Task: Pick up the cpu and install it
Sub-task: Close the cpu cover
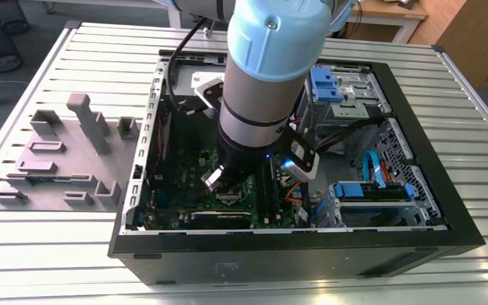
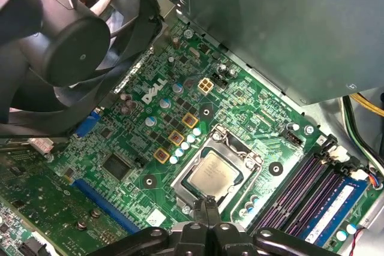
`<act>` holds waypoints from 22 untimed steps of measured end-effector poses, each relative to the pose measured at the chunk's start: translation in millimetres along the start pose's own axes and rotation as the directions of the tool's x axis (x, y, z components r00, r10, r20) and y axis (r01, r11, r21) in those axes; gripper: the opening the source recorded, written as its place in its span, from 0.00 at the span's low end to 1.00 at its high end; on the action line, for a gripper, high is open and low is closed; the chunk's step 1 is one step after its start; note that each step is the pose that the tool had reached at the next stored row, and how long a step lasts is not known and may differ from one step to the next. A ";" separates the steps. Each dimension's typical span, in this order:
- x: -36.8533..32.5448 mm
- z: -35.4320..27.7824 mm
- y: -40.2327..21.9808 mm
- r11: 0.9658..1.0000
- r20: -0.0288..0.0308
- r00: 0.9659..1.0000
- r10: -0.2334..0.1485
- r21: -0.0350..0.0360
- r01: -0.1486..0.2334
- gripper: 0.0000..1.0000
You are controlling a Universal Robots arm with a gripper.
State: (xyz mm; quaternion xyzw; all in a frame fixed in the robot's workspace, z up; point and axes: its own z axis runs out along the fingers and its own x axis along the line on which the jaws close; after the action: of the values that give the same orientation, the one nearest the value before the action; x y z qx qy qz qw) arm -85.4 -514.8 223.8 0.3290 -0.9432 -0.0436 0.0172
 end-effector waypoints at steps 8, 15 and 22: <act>5.0 1.7 -6.0 1.000 -0.004 1.000 -0.009 0.004 0.009 0.11; 5.6 5.6 -7.1 1.000 -0.008 1.000 -0.015 0.008 0.015 0.11; 5.7 10.9 -7.7 0.999 -0.016 0.999 -0.050 0.012 0.050 0.11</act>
State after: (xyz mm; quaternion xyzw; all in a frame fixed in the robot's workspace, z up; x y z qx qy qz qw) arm -85.8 -523.6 212.3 0.3528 -0.9348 -0.0354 0.0214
